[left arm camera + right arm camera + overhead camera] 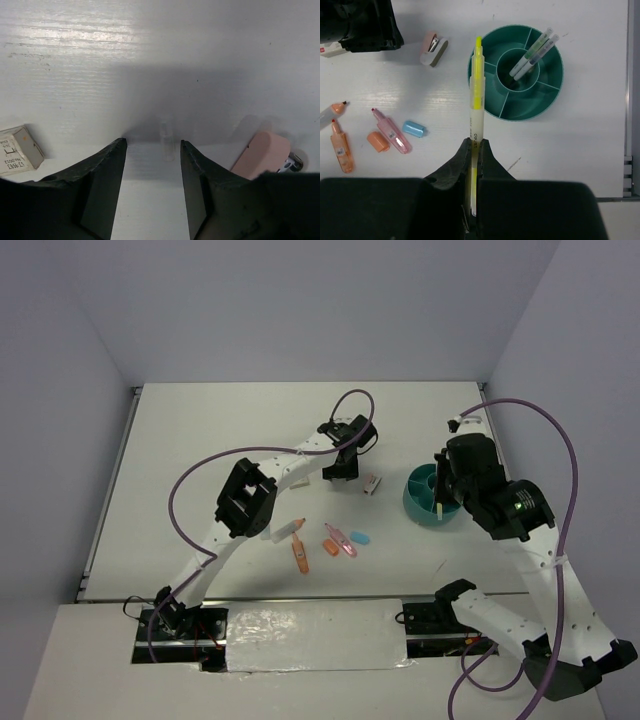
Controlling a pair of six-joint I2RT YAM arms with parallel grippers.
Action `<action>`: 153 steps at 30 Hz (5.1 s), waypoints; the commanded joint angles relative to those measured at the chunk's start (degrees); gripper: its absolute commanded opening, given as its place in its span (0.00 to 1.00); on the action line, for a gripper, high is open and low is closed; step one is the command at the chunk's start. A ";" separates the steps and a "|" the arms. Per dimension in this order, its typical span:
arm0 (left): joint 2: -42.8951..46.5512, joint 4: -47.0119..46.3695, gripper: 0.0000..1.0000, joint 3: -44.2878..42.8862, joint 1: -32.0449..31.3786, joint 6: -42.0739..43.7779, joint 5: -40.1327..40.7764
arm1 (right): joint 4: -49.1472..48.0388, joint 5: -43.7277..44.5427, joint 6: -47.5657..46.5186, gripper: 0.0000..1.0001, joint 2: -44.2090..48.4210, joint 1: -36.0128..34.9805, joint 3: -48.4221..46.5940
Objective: Sort the stationery into containers
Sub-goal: Pick up the pen cap from the center of the board, then close the pen cap on the pen.
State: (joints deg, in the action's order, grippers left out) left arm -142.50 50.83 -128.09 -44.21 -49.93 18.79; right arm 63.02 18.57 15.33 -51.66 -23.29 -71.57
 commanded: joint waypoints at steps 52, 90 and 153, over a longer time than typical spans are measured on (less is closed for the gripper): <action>82.90 -65.42 0.00 66.83 12.04 0.98 -38.65 | -64.17 -41.16 23.43 0.00 1.04 -18.36 21.92; 86.33 -66.12 0.00 71.05 12.21 -3.59 -38.03 | -64.78 -33.24 20.53 0.00 -2.65 -24.70 15.24; 87.13 -64.02 0.00 72.02 12.21 -6.93 -38.03 | -69.08 -26.83 13.94 0.00 -11.80 -23.56 3.46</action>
State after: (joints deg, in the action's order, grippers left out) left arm -56.36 -13.15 -57.21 -31.14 -55.70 -13.80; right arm 2.79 -11.66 32.03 -62.89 -48.29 -63.13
